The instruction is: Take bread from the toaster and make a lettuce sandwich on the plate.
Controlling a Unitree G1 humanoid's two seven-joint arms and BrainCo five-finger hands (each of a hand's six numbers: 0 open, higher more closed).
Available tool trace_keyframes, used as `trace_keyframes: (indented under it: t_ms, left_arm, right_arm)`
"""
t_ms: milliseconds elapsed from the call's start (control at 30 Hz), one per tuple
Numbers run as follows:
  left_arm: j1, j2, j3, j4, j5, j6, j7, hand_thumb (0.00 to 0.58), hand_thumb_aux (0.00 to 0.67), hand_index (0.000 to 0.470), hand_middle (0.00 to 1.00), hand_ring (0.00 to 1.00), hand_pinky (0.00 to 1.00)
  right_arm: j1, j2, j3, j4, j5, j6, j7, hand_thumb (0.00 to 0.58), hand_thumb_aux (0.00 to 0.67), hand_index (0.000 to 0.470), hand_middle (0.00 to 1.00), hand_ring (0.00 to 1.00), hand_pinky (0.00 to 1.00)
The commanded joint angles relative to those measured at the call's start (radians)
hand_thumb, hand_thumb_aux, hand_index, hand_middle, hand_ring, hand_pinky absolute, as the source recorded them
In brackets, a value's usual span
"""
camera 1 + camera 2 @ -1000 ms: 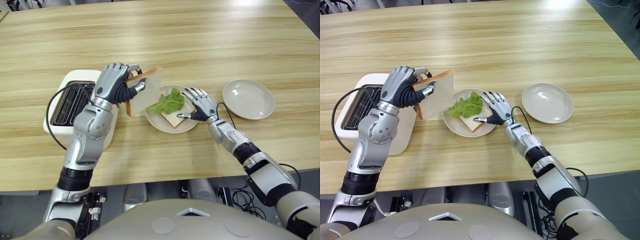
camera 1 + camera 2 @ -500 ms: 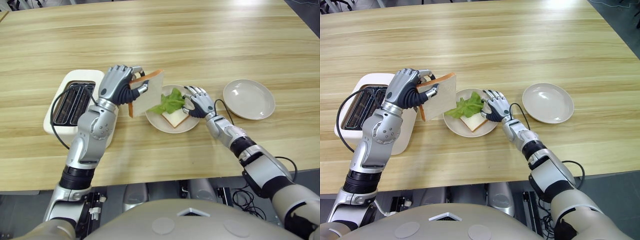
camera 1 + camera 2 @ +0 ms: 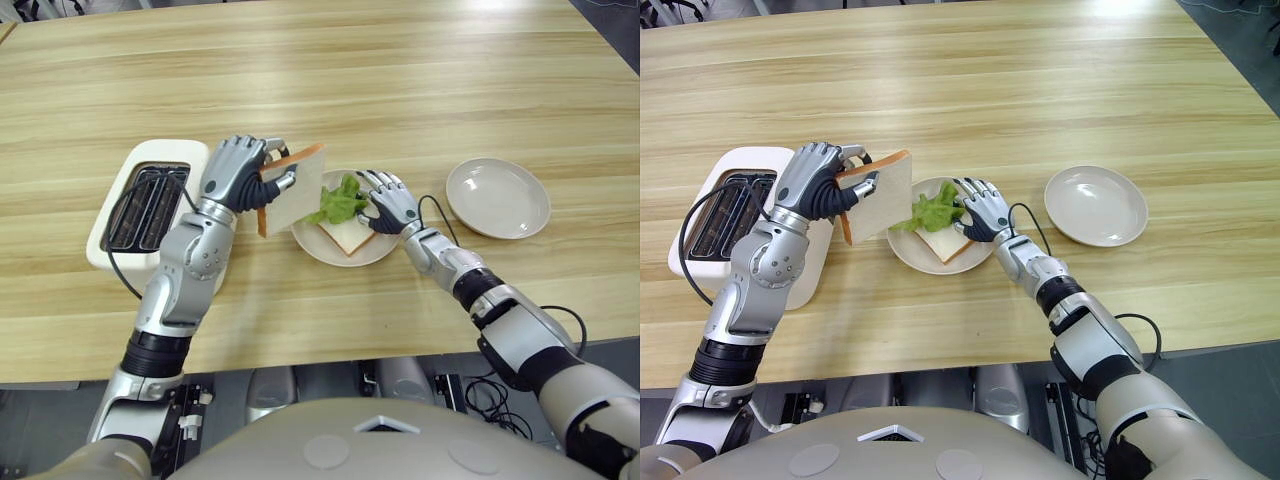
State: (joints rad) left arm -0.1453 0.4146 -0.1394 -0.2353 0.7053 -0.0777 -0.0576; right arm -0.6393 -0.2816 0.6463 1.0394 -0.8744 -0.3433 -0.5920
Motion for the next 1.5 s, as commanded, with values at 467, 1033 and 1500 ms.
trace_keyframes:
  t_ms: [467, 1033, 1500]
  left_arm:
    - [0.001, -0.008, -0.025, 0.039, 0.012, 0.009, 0.013, 0.58, 0.67, 0.46, 1.0, 1.0, 1.0]
    - [-0.005, 0.0, -0.012, 0.045, 0.007, 0.011, 0.022, 0.58, 0.67, 0.46, 1.0, 1.0, 1.0]
    - [-0.008, 0.005, -0.016, 0.064, 0.007, 0.006, 0.029, 0.58, 0.67, 0.46, 1.0, 1.0, 1.0]
  right_arm:
    - [0.029, -0.038, -0.005, -0.047, 0.008, -0.013, 0.005, 0.58, 0.67, 0.46, 0.0, 0.0, 0.0]
    - [0.146, -0.158, -0.058, -0.297, 0.026, -0.001, 0.093, 0.58, 0.67, 0.46, 0.0, 0.0, 0.0]
    - [0.207, -0.169, -0.07, -0.366, 0.017, 0.018, 0.148, 0.58, 0.67, 0.46, 0.0, 0.0, 0.0]
